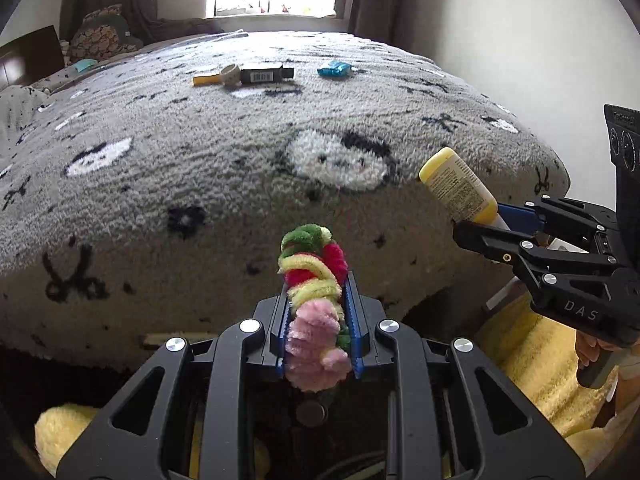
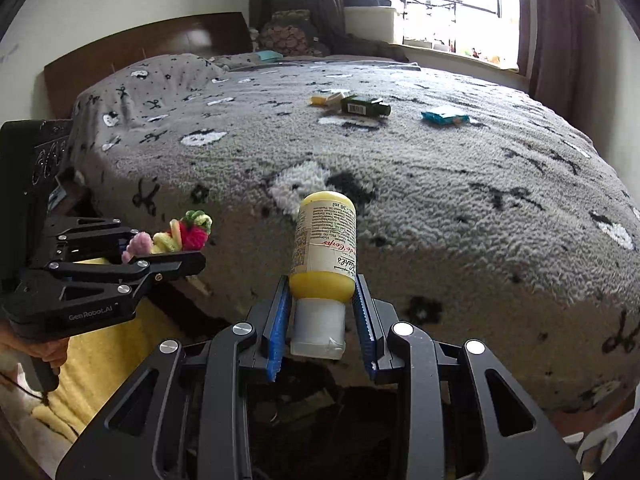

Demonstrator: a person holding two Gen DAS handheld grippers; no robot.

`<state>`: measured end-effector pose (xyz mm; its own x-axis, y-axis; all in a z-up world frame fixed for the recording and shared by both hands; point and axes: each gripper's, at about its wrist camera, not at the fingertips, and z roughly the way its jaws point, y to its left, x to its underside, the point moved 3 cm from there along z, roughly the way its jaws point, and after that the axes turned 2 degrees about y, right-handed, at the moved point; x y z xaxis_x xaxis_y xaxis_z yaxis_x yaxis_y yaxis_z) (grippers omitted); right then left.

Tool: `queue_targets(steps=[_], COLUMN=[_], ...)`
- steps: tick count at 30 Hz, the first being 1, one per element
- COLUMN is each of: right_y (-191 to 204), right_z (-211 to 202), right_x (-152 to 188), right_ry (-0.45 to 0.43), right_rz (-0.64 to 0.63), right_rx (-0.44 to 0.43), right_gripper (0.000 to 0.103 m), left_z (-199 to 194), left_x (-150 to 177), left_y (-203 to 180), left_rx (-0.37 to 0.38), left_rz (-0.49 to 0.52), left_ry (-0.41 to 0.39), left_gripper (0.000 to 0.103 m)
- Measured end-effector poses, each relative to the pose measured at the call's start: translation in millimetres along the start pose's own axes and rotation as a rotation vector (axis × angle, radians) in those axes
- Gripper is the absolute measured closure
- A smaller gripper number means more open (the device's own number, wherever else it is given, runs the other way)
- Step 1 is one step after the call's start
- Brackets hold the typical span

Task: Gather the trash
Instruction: 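Carry the pipe-cleaner bundle and lotion bottle down to the bin, then open both tools over the bin to drop the bundle and bottle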

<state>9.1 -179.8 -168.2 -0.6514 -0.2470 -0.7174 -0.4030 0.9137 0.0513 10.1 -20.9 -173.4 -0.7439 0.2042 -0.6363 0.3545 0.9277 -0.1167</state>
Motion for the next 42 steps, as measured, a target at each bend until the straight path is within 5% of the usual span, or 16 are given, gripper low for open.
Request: queue_targets(steps=[6,29,42], right_y=[3,3,8], right_z=[23,112,122], right_x=[32,101,113], right_ry=[0.095,0.459,0.524], right_rz=[0.032,0.127,0.136], right_rx=[-0.022,-0.081,-0.101], right_gripper=[0.071,0.071,0.07], left_z=[31,132,143], left_x=[39,108,118], left_y=[3,23,25], left_rx=[0.05,0.002,0.008], left_rz=[-0.041,-0.114,-0.111], left_ry=[0.113,0.419,0.476], left_gripper=[0.082,0.081,0.079])
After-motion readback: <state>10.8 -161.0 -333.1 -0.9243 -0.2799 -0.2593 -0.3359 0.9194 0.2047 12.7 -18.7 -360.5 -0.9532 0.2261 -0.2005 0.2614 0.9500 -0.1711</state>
